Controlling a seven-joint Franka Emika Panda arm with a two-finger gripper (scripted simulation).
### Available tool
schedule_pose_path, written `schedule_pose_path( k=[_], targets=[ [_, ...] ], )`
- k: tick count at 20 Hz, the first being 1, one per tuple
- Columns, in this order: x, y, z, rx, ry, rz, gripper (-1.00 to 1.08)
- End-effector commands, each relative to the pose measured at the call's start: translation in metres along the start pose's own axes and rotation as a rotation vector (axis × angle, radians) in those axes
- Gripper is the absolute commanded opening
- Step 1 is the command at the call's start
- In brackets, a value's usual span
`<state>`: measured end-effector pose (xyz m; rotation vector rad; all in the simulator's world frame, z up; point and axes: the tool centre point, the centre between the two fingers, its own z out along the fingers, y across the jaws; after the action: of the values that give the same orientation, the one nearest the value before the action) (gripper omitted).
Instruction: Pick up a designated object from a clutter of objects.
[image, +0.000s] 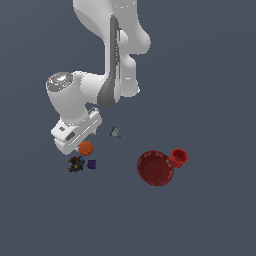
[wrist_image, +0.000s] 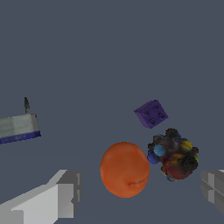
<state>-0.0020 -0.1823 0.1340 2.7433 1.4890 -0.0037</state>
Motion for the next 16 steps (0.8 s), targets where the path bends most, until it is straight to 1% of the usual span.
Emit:
schedule_pose_path(
  k=[1, 8, 16],
  targets=[
    [-0.010, 0.000, 0.010, 0.004, 0.002, -0.047, 1.00],
    [-0.028, 0.000, 0.029, 0.012, 0.009, -0.138, 1.00],
    [-0.037, -0.001, 0.037, 0.015, 0.013, -0.179, 1.00]
  ],
)
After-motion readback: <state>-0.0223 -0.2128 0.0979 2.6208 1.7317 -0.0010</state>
